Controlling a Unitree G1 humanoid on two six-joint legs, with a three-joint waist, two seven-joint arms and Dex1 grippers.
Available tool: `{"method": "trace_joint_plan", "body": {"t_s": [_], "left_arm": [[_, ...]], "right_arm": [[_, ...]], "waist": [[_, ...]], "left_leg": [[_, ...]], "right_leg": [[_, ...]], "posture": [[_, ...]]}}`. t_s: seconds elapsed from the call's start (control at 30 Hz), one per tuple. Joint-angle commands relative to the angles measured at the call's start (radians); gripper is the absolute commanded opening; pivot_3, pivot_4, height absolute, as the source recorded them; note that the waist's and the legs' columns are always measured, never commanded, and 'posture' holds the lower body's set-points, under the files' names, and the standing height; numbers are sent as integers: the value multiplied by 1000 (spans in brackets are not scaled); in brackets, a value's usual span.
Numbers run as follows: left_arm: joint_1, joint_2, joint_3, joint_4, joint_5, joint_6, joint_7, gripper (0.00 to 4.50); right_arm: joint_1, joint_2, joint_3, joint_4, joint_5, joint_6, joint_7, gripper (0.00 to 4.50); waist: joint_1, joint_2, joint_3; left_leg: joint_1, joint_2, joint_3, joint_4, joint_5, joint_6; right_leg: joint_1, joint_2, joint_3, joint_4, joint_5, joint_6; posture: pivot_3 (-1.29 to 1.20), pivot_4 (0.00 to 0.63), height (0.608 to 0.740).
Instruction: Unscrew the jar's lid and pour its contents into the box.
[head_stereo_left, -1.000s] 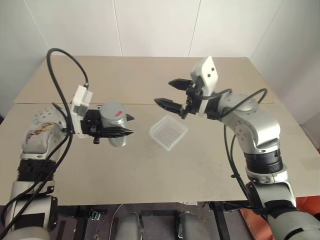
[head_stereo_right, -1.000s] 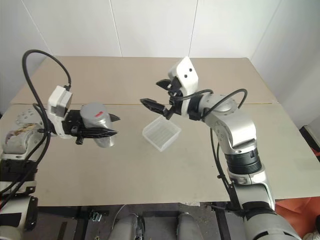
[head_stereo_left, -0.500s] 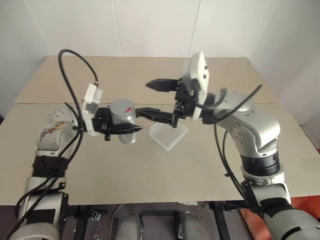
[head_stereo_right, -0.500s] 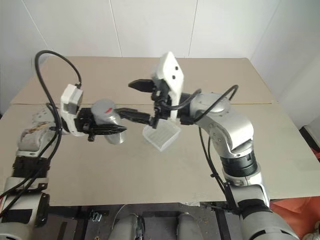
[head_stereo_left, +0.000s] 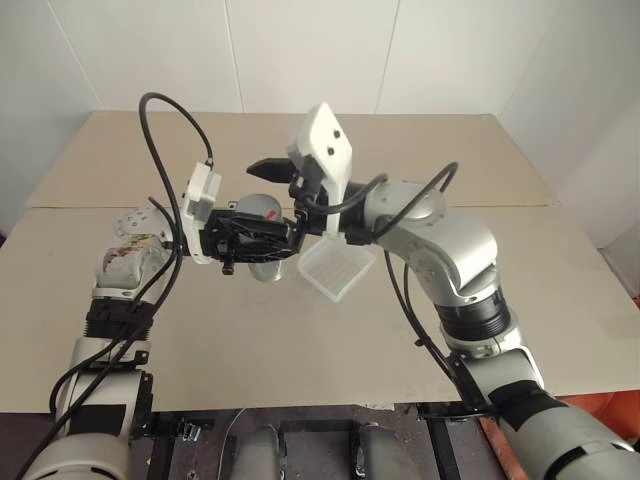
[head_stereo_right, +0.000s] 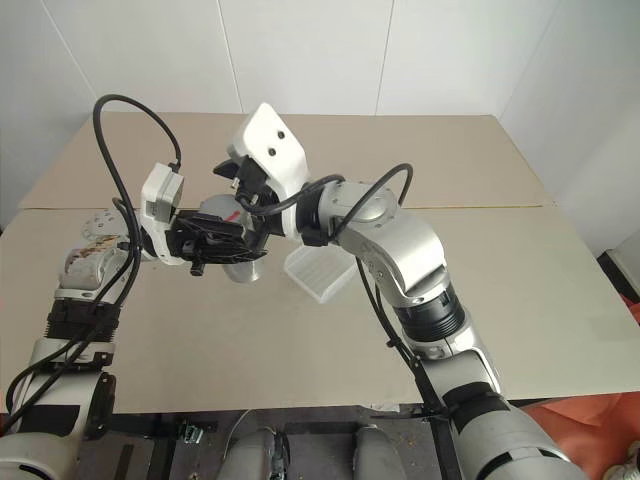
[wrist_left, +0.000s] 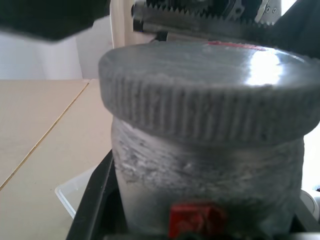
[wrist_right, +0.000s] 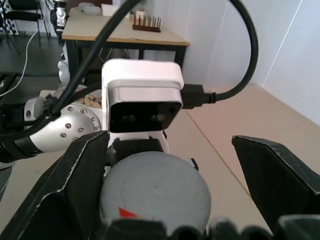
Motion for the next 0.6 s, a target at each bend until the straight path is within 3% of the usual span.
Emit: {"method": "trace_joint_plan", "body": {"t_s": [0.03, 0.43, 0.6], "left_arm": [[-5, 24, 21, -45, -14, -4, -10, 1928], [70, 111, 64, -131, -52, 32, -16, 1928], [85, 124, 80, -140, -57, 37, -3, 1928]], "right_arm": [[-12, -16, -31, 1, -16, -21, 2, 4470], [63, -214, -144, 20, 0, -55, 72, 4470], [76, -249, -165, 7, 9, -52, 83, 4470]], "waist": [[-1, 0, 0], [0, 0, 0], [2, 0, 0]], "left_leg": [[0, 0, 0, 0, 0, 0], [0, 0, -1, 0, 0, 0], [0, 0, 0, 0, 0, 0]], "right_leg": [[0, 0, 0, 0, 0, 0], [0, 0, 0, 0, 0, 0], [0, -1, 0, -3, 0, 0]], "posture": [[0, 150, 740], [0, 150, 740], [0, 150, 740]]}}
